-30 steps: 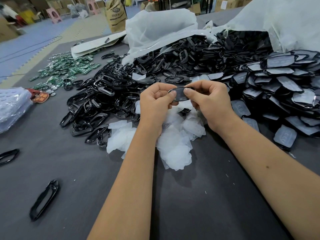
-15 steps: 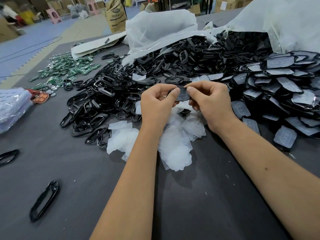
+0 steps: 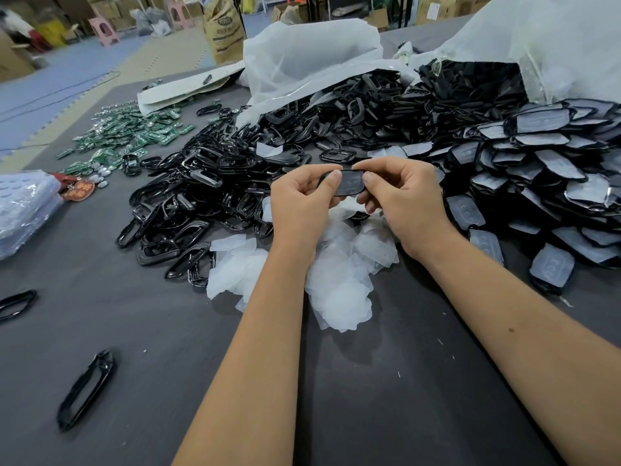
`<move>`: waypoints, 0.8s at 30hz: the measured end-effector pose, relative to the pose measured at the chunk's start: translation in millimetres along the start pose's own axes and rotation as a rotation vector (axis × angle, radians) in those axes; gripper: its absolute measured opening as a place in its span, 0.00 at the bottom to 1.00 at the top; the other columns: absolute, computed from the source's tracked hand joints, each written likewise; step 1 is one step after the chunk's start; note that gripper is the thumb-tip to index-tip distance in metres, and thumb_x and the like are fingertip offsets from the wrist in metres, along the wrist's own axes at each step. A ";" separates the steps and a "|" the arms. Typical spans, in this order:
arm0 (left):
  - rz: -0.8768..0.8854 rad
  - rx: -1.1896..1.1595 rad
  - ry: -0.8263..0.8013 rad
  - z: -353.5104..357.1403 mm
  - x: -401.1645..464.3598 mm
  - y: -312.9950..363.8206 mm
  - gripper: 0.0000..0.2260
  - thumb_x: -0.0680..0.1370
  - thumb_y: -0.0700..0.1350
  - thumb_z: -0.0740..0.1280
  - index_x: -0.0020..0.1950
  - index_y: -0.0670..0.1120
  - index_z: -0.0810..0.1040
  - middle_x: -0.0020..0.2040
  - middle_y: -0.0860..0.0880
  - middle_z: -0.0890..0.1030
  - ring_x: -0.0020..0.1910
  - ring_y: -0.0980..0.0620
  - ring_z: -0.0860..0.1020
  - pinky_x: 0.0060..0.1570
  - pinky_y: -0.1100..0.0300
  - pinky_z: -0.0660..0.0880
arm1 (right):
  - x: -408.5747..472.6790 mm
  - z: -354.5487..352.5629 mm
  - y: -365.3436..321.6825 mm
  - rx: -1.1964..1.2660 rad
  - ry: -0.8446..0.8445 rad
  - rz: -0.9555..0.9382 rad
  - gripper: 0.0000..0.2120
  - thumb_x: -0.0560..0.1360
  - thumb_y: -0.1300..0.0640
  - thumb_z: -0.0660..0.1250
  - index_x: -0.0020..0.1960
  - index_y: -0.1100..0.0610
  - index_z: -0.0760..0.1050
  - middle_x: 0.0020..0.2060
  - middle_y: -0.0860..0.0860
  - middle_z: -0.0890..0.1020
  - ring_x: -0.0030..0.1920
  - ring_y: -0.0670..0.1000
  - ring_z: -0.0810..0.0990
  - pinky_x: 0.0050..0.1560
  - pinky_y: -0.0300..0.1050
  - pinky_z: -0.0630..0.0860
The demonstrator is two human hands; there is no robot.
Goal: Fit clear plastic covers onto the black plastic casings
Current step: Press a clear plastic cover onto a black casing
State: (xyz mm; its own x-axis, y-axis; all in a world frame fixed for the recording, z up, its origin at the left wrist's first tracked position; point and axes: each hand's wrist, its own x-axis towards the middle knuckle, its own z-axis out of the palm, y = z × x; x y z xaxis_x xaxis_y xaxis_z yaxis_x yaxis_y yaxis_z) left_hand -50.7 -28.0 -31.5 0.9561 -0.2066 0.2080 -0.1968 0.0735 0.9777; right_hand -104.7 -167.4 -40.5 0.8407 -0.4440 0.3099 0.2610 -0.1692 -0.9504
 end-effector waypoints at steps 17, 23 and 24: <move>0.105 0.151 0.012 1.2 -1.5 2.4 0.08 0.75 0.35 0.76 0.48 0.48 0.85 0.35 0.45 0.84 0.34 0.53 0.80 0.39 0.55 0.83 | -0.1 0.6 2.3 -0.024 0.052 -0.002 0.09 0.77 0.65 0.70 0.46 0.52 0.84 0.32 0.54 0.85 0.31 0.52 0.83 0.32 0.42 0.79; 0.051 0.037 -0.024 1.0 -1.9 2.1 0.08 0.74 0.33 0.76 0.47 0.45 0.84 0.35 0.53 0.85 0.36 0.57 0.84 0.39 0.65 0.79 | -0.3 1.2 1.9 -0.021 0.030 -0.020 0.04 0.75 0.61 0.73 0.47 0.54 0.85 0.36 0.51 0.87 0.33 0.50 0.84 0.35 0.42 0.79; 0.040 0.023 -0.031 1.0 -2.0 1.9 0.08 0.74 0.33 0.76 0.47 0.45 0.84 0.35 0.53 0.85 0.37 0.56 0.84 0.39 0.65 0.79 | -0.5 1.4 2.1 -0.028 0.031 -0.025 0.04 0.75 0.61 0.74 0.47 0.54 0.85 0.36 0.51 0.87 0.33 0.49 0.83 0.35 0.42 0.79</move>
State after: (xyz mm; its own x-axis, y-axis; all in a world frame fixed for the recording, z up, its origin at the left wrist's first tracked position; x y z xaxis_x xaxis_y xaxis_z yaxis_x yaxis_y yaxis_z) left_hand -53.3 -28.4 -30.0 0.9403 -0.2342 0.2471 -0.2397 0.0601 0.9690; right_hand -103.9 -166.4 -42.7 0.8189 -0.4661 0.3349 0.2680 -0.2054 -0.9413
